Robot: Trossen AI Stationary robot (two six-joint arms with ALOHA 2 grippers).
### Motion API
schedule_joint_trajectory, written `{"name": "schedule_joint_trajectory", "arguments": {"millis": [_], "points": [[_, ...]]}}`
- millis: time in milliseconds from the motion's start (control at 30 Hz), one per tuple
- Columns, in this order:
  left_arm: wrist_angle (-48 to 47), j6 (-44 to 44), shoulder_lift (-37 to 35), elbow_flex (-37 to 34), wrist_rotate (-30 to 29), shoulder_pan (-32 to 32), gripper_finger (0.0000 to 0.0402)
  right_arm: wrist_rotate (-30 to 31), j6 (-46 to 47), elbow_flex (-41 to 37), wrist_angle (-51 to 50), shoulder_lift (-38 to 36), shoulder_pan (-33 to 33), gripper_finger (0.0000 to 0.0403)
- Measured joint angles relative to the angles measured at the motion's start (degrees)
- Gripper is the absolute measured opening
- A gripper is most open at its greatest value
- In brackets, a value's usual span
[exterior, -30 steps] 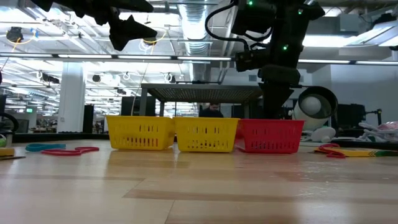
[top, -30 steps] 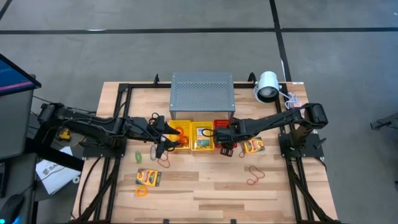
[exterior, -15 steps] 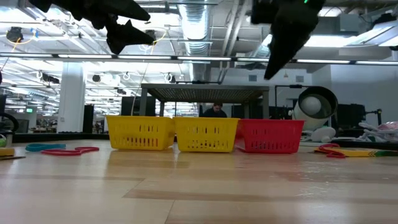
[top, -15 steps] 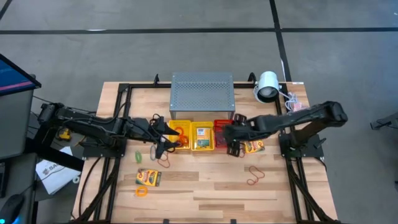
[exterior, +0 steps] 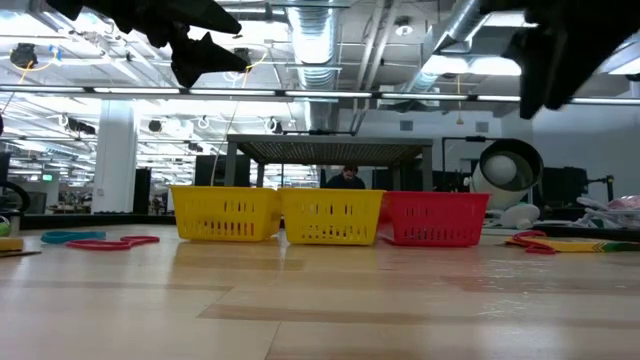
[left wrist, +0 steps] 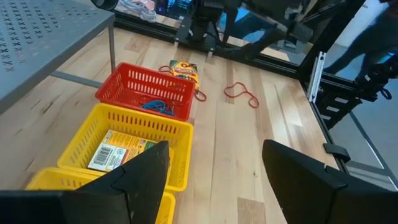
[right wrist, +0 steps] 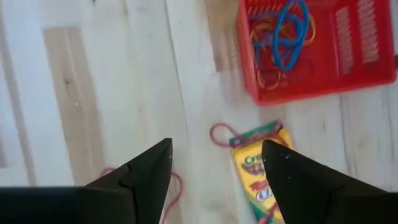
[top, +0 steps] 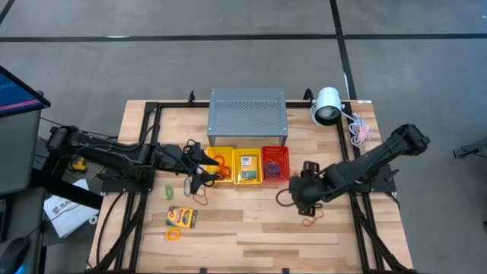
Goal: Pick & Place Office Desk Supplies
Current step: Put the red rubber band into the red bin
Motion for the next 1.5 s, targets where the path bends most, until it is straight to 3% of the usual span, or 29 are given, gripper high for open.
{"name": "schedule_joint_trajectory", "arguments": {"millis": [333, 667, 1000, 1233, 1500], "points": [[0.0, -0.8, 0.0, 0.0, 1.5, 0.0, 0.0254, -0.3, 0.8, 0.0, -2.1, 12.1, 0.8, 0.0240], [0.1, -1.7, 0.0, 0.0, 1.5, -1.6, 0.0254, -0.6, -1.0, -0.3, -0.1, 18.5, -0.6, 0.0240], [0.1, -2.2, 0.0, 0.0, 1.5, -5.4, 0.0254, -5.3, 2.1, -13.6, 10.5, 11.1, -3.7, 0.0240], [0.1, -2.6, 0.0, 0.0, 1.5, -5.9, 0.0254, -4.8, 1.9, -16.9, 16.5, 5.0, -3.1, 0.0240], [0.2, -3.2, 0.0, 0.0, 1.5, -5.9, 0.0254, -5.0, 0.0, -21.7, 24.6, 4.6, -3.9, 0.0240]]}}
